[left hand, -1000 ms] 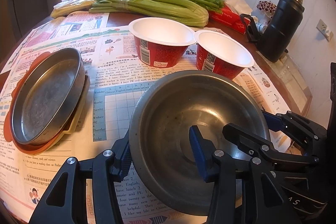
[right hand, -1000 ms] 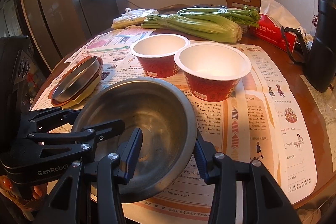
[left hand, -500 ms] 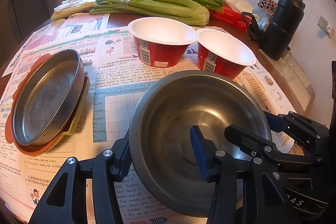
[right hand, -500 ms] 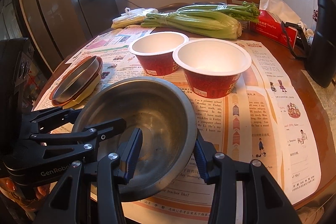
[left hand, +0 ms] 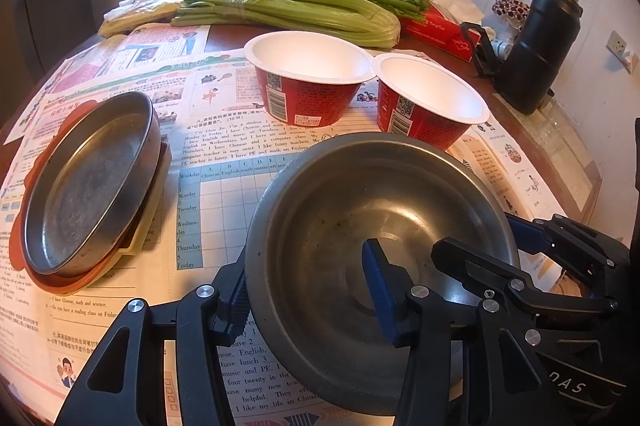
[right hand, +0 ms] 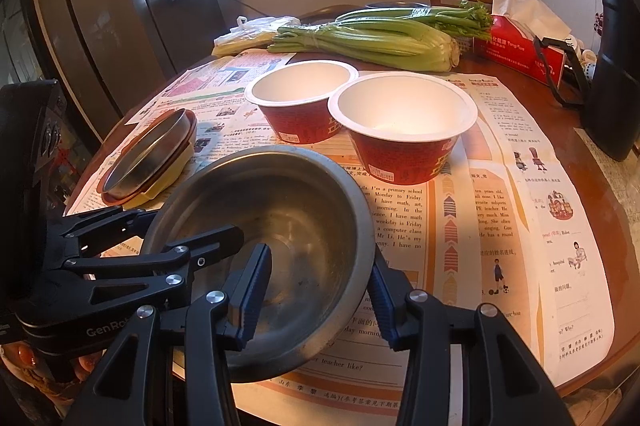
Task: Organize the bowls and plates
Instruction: 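Lower the deep steel bowl onto the newspaper with the left tool, then open the left tool and release the steel bowl rim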
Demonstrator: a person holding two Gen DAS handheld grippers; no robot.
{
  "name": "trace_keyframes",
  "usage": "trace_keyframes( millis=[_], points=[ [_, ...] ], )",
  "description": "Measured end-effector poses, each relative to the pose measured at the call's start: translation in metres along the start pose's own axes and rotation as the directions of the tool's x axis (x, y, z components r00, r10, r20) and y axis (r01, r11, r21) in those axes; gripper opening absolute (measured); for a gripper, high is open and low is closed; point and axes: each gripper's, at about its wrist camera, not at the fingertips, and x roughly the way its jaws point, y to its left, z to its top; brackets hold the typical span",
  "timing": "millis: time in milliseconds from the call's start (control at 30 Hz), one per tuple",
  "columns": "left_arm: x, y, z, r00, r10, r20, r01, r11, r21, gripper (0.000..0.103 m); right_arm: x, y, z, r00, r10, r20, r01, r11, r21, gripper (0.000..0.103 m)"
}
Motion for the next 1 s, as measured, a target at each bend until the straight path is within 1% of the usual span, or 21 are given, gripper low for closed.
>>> trace_keyframes(
  millis=[300, 533, 733, 1000],
  points=[
    [-0.005, 0.005, 0.001, 1.000, 0.009, 0.011, -0.009, 1.000, -0.024, 0.053, -0.003, -0.005, 0.000, 1.000, -0.003, 0.009, 0.002, 1.000, 0.018, 0.048],
    [-0.019, 0.005, 0.001, 0.999, 0.016, 0.045, -0.015, 1.000, -0.018, 0.053, -0.008, -0.006, 0.000, 1.000, -0.001, 0.023, 0.000, 1.000, 0.027, 0.048],
    [-0.036, 0.003, 0.004, 0.996, 0.021, 0.086, -0.021, 1.000, -0.009, 0.053, -0.016, -0.009, 0.003, 0.999, -0.020, 0.047, 0.018, 0.999, 0.033, 0.048],
    [-0.051, 0.002, 0.012, 0.993, -0.012, 0.116, 0.012, 1.000, -0.005, 0.053, -0.027, -0.015, 0.010, 0.996, -0.022, 0.086, 0.018, 0.999, 0.047, 0.048]
  ],
)
